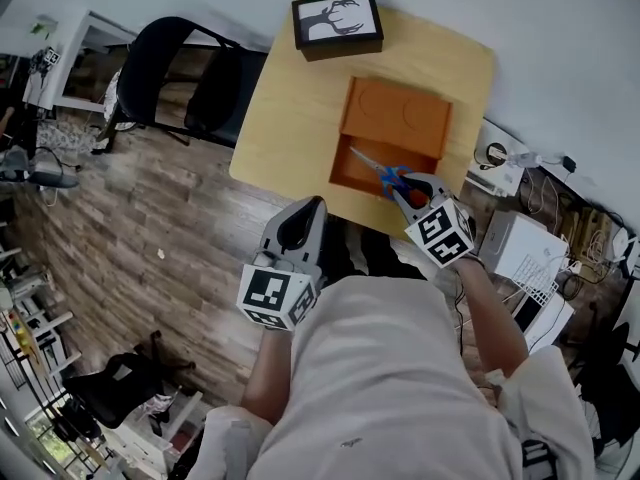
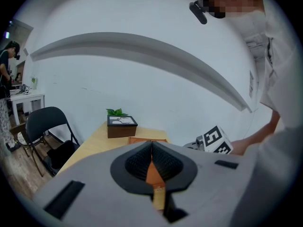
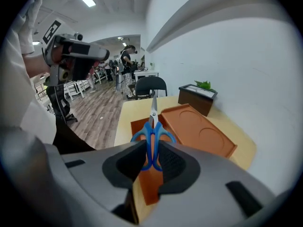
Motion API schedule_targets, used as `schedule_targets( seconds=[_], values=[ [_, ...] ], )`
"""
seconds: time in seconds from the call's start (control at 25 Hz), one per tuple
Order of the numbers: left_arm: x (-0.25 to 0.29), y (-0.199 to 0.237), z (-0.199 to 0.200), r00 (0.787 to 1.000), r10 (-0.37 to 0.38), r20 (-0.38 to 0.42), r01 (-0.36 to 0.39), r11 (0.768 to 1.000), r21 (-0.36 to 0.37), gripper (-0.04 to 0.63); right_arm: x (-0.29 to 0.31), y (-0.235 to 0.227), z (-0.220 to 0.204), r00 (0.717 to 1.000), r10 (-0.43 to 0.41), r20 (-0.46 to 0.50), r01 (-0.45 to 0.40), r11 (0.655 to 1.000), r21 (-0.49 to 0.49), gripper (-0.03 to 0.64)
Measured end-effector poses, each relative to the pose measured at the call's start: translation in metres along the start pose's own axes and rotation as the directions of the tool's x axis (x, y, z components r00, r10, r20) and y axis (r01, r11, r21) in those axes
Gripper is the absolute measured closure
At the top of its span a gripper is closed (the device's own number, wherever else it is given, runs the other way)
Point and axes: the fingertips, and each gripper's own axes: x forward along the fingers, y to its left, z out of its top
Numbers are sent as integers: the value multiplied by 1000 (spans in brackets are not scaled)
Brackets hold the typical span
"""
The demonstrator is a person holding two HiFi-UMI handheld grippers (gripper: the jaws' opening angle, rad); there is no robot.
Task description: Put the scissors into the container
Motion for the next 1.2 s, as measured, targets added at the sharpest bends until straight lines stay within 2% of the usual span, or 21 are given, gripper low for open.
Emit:
schedule_targets(
  seconds=[0.28, 0.6, 1.2],
  values=[
    [7, -13, -12, 1000, 21, -4, -21, 1000, -22, 588, 23, -4, -29, 996, 49, -76, -54, 996, -66, 537],
    [9, -13, -18, 999, 39, -4, -39, 999, -37, 588, 43, -6, -50, 985, 65, -159, -79, 993, -84, 537],
    [18, -15, -24, 1000, 28, -2, -28, 998, -59, 588, 71, -8, -68, 946, 67, -318, -125, 978, -167, 537]
  ],
)
